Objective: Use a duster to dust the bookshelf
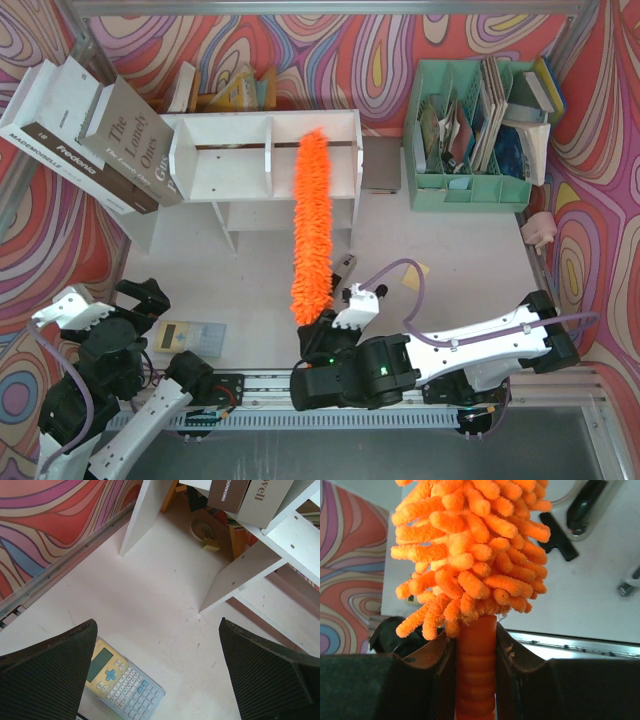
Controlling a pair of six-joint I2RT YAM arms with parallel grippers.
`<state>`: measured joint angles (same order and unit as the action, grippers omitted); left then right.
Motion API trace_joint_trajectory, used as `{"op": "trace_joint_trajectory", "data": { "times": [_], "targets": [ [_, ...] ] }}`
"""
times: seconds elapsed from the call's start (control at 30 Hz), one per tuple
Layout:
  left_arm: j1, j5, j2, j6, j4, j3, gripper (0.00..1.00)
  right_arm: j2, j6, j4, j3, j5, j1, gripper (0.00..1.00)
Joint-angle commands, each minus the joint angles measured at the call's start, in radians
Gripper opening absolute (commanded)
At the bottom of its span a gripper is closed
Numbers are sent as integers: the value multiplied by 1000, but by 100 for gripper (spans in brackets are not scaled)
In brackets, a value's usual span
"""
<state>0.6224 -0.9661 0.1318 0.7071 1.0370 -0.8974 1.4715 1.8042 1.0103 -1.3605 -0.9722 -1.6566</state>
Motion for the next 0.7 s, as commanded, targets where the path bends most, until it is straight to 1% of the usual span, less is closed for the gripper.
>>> {"op": "trace_joint_trajectory", "data": {
  "times": [0.0,0.07,0.13,0.23,0.43,0.53,0.67],
  "targets": [
    [5,-10,-3,-3,7,8,98,-22,-358,-376,34,21,14,0],
    [5,-11,-4,-2,8,8,98,-18,-454,-467,44,72,28,0],
    [5,-11,-6,-1,7,8,98,-8,-462,-470,37,90,36,0],
    [6,-11,-5,-1,8,8,98,2,-315,-304,6,48,37,0],
    [5,-11,-4,0,8,9,98,-40,-133,-126,18,-27,37,0],
    [5,-11,-3,0,8,8,98,-48,17,37,3,-60,37,0],
    [5,-12,-1,-1,8,9,98,-40,126,171,-24,-78,37,0]
  ]
}}
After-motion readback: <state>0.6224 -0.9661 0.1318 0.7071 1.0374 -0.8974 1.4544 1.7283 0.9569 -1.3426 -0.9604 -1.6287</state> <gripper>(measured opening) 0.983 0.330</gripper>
